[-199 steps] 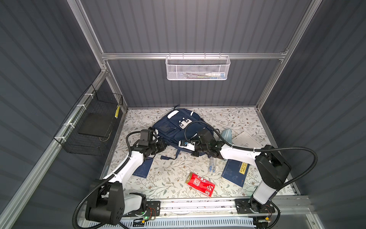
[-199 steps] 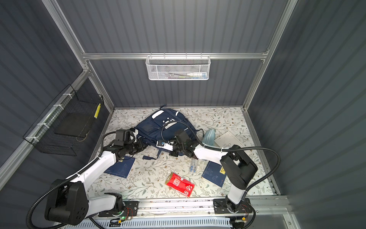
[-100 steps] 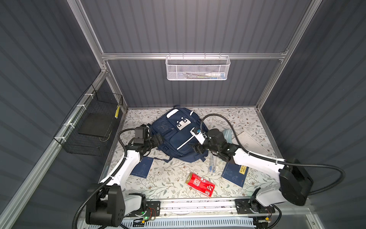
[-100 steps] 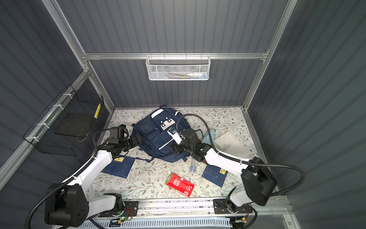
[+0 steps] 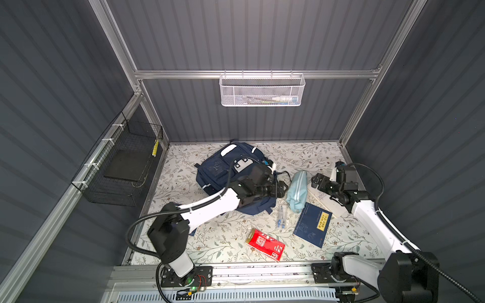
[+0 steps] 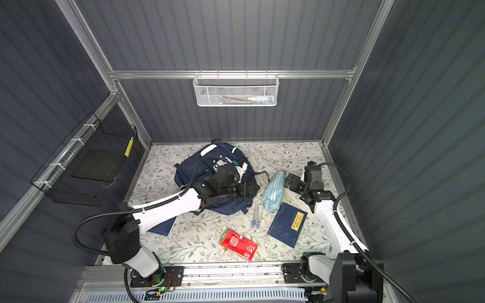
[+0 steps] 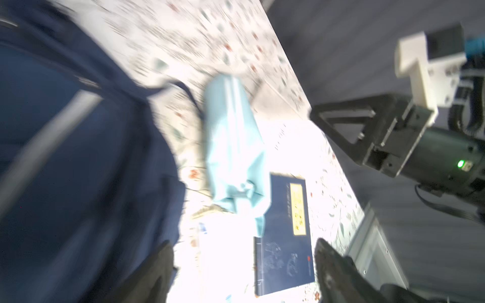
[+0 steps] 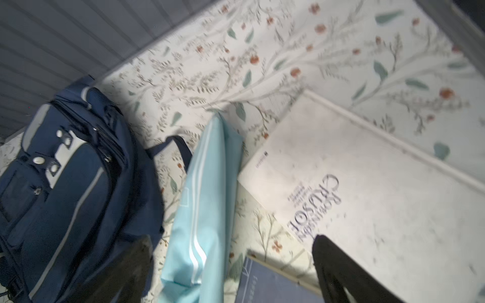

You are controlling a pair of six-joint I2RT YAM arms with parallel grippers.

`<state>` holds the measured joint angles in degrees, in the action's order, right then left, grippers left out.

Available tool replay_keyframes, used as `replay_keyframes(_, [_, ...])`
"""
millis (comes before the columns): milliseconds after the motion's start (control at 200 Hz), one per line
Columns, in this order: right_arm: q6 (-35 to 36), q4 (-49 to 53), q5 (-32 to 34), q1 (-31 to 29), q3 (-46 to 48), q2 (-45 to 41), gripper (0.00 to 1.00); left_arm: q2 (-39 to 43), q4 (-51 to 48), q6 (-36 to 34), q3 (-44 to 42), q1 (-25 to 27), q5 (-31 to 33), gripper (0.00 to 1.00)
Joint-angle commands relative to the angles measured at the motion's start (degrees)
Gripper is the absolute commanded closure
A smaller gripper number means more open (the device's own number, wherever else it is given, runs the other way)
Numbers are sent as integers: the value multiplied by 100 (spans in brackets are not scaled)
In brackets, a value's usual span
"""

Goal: Pack the student bag

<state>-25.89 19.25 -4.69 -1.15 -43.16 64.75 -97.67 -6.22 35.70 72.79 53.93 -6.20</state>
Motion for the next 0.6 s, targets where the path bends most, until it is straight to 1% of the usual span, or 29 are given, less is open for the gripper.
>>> replay_keyframes(0, [-634,969,-207,0,386,-365,4,-359,301,273,66,329,-397,21])
replay_keyframes(115, [-802,1462,-148,-1,719,-496,4,-709,247,297,130,747,-426,25])
replay_keyframes(225, [-917,1781,-228,0,942,-552,5,-952,452,491,-8,959,-478,25])
replay_keyframes(345, [-978,2053,93,0,1081,-836,5,-1237,516,514,60,1185,-408,25])
replay_keyframes(395, [-1077,2066,59,-8,1152,-918,6,-1418,501,528,183,1245,-430,25])
replay_keyframes(440, [-1181,2080,-64,-6,1195,-909,6,-1551,445,526,274,1292,-325,25])
replay_keyframes(485, [-1240,2124,-94,-2,1209,-854,7,-1665,362,526,335,1328,-79,25])
replay_keyframes(545, [-1229,2193,121,-8,1249,-787,8,-1807,227,522,396,1348,155,23])
replay_keyframes(595, [-1297,2164,301,-10,1288,-724,7,-1977,214,533,429,1339,203,23])
